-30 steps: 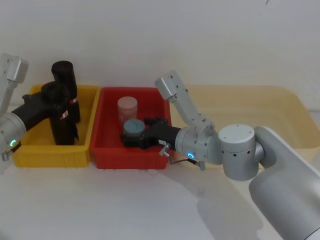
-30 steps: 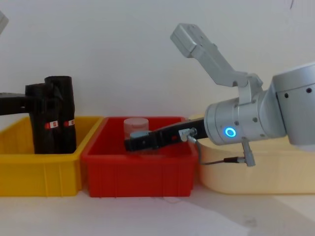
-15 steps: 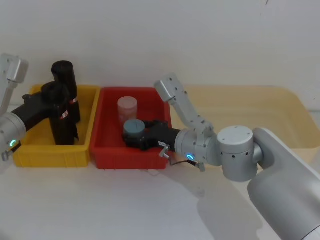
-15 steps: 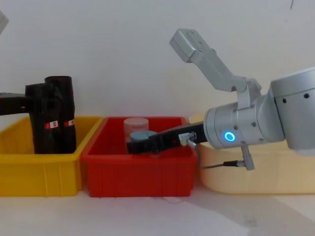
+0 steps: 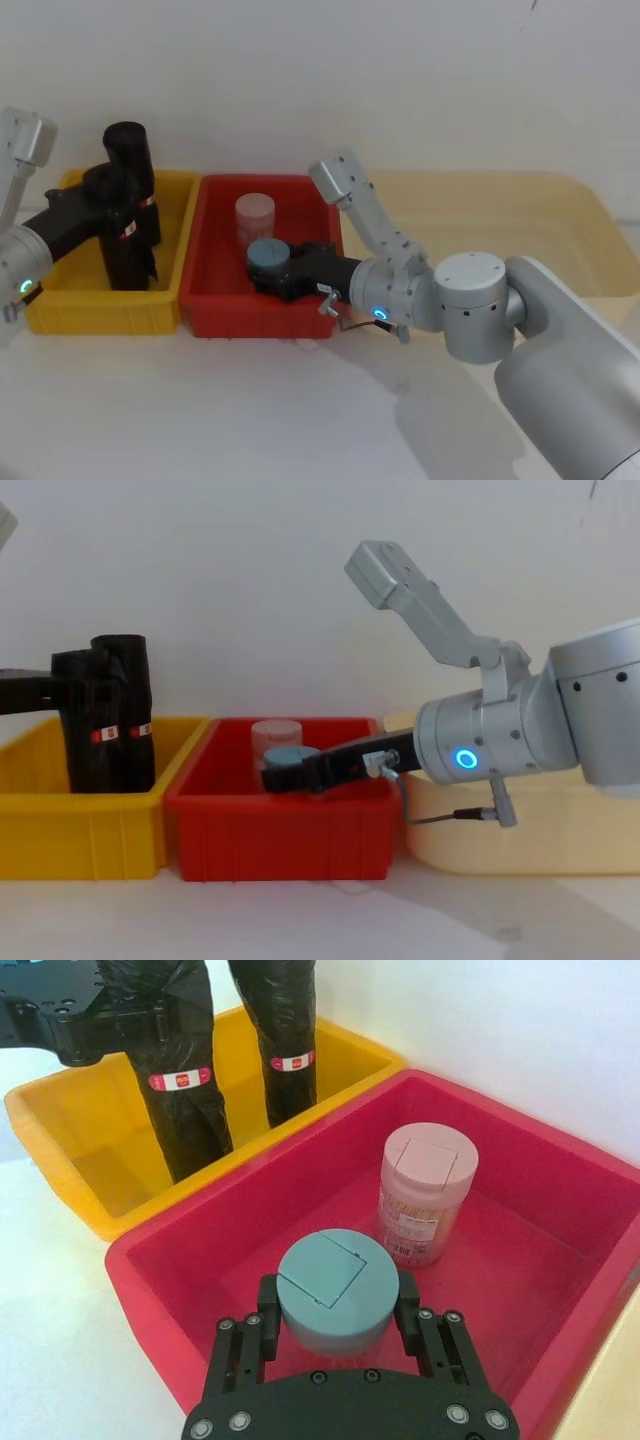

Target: Pick up the garbage bag with the one hand and transfer it to the other hand.

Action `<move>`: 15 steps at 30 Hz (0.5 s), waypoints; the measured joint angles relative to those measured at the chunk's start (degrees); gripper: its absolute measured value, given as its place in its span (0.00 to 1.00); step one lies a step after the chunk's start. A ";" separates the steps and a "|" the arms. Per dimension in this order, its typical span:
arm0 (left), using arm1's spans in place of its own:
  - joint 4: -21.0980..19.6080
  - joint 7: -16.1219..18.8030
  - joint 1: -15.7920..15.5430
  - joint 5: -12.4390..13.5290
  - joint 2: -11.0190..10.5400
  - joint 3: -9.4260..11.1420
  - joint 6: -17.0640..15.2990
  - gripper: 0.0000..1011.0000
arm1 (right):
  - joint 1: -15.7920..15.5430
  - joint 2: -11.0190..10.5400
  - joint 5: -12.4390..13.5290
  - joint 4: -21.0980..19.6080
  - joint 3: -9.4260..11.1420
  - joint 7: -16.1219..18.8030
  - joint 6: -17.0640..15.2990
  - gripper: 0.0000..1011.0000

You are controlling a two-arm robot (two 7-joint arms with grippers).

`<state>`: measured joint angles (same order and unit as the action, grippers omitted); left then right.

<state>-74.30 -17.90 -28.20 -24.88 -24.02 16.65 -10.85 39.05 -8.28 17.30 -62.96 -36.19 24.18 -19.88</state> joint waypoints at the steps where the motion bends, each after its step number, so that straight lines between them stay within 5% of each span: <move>1: -0.01 0.00 0.01 0.00 0.01 -0.01 0.00 0.34 | 0.00 0.00 0.00 0.00 0.01 0.01 0.01 0.65; 15: -4.13 1.13 0.75 0.22 0.14 -1.78 1.28 0.34 | -1.38 -1.18 -0.36 -4.71 0.79 -0.34 0.36 0.65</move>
<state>-78.43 -16.77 -27.45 -24.65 -23.88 14.87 -9.57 37.67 -9.46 16.94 -67.67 -35.41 23.85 -19.52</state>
